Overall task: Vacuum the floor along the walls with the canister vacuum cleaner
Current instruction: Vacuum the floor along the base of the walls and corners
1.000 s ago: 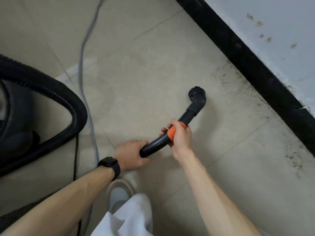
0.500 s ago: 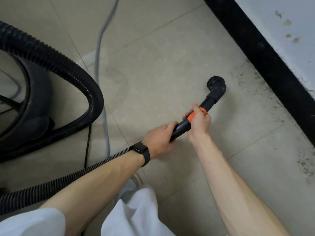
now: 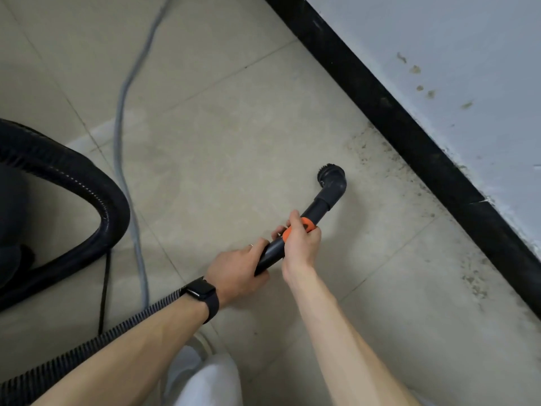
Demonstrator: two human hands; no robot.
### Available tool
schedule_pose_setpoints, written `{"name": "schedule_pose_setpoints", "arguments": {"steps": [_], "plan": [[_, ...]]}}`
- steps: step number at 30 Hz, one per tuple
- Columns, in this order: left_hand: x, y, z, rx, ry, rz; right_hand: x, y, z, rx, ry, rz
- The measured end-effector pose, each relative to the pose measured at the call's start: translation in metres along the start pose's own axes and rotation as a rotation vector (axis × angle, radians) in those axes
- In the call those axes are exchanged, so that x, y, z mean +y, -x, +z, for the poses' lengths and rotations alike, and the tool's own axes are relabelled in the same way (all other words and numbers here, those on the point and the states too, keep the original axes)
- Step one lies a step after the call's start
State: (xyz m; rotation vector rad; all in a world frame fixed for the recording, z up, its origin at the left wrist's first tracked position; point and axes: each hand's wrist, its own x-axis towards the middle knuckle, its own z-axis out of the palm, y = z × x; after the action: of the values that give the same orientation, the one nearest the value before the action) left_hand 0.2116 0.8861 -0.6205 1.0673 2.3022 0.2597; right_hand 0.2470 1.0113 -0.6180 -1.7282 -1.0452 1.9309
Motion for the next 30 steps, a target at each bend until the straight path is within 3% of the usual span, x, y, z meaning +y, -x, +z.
{"name": "schedule_pose_setpoints", "arguments": {"steps": [8, 22, 30], "plan": [[0.024, -0.03, 0.004, 0.183, 0.044, 0.089, -0.036, -0.036, -0.001, -0.006, 0.064, -0.049], [0.04, -0.094, -0.016, 0.167, 0.03, 0.119, -0.089, -0.072, 0.008, 0.034, 0.105, -0.043], [0.043, -0.116, -0.019, 0.192, 0.025, 0.149, -0.091, -0.089, 0.015, 0.089, 0.272, -0.118]]}}
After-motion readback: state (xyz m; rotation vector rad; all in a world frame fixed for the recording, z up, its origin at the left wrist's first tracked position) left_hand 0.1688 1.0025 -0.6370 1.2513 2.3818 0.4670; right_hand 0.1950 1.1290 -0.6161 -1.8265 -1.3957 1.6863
